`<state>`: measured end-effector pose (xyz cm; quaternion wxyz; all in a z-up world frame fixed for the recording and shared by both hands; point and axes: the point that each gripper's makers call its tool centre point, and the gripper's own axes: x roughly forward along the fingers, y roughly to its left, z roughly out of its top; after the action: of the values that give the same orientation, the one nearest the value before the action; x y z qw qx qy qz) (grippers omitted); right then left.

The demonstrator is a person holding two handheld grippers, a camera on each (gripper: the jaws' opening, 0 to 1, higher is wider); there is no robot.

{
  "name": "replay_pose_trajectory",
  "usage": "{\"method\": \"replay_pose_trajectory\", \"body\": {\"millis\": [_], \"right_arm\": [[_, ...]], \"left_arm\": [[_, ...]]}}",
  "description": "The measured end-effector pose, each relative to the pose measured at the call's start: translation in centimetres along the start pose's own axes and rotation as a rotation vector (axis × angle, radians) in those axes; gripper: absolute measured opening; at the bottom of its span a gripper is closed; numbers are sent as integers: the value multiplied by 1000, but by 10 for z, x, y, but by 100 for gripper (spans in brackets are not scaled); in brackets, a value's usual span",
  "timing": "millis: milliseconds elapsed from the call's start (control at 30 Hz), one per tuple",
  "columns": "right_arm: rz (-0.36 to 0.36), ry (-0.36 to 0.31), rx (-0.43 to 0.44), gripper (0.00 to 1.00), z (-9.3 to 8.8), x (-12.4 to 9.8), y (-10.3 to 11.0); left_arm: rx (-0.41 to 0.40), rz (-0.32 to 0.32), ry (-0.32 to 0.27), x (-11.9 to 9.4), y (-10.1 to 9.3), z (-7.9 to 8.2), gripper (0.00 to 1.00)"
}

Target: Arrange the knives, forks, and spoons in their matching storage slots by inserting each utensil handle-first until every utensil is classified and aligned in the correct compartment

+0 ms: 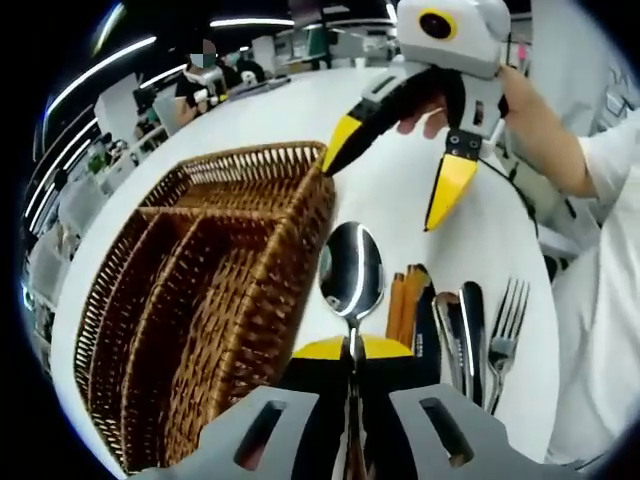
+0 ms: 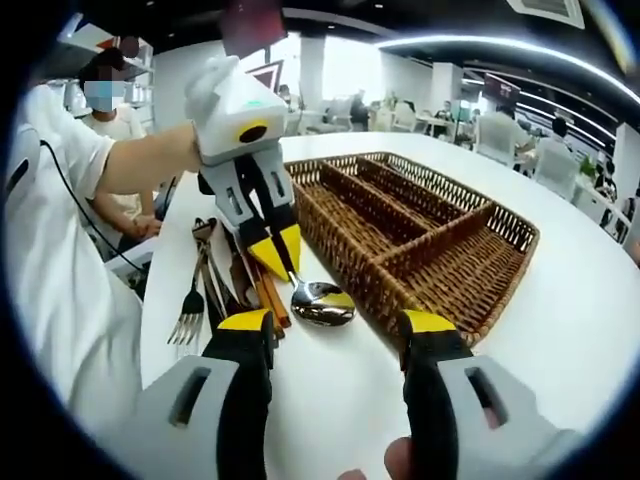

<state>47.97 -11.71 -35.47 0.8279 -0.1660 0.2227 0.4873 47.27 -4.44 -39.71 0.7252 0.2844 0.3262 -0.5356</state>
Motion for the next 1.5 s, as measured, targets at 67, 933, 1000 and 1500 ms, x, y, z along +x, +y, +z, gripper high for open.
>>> {"method": "replay_pose_trajectory", "body": {"millis": [67, 933, 1000, 1500], "right_arm": [[0, 0, 1, 52, -1, 0, 1], [-7, -7, -36, 56, 4, -4, 13], [-14, -11, -40, 56, 5, -5, 13], [-20, -29, -68, 58, 15, -8, 8]], "left_arm": [[9, 0, 5, -3, 1, -1, 1], [36, -49, 44, -47, 11, -9, 1], [42, -61, 42, -51, 11, -8, 1], [70, -80, 73, -73, 34, -9, 1]]}}
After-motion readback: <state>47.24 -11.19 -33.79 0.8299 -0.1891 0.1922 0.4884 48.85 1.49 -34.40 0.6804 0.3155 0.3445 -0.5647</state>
